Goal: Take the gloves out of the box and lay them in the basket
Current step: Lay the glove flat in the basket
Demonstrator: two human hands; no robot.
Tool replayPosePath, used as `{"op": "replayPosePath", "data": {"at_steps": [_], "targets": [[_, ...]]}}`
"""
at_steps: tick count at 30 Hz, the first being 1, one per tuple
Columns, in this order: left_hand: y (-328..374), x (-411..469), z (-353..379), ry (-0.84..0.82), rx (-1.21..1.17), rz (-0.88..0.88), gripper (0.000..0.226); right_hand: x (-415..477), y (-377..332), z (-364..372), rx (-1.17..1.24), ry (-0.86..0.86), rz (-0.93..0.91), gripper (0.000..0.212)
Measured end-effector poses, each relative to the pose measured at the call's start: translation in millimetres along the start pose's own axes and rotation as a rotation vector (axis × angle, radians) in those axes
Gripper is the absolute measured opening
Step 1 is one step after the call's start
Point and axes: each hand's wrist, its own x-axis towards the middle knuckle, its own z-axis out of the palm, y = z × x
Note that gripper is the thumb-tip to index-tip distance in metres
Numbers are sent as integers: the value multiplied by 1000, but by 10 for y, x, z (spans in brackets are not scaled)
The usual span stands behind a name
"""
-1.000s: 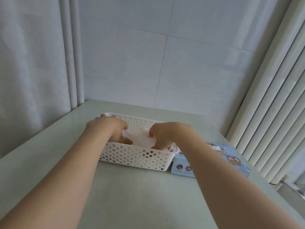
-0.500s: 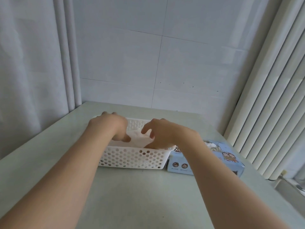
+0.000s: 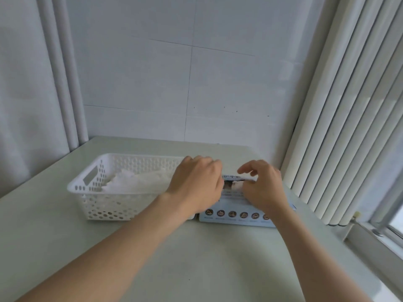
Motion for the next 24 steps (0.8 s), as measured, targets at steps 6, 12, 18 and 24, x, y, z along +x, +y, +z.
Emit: {"op": "replayPosePath", "data": {"at_steps": [6,12,18,24], "targets": [[66,-104,244,-148,183,96,36,26,139,4,-98,-67,50,28],[72,-120,241,-238,200,117,53,82,250,26,-130,-33,-7,15],[55,-125,240,-250,182,123,55,59,249,67,-316,53,-114,24],[48,-117,251,-234,161,127,55,43,319,162,-423,212,-169,30]]}}
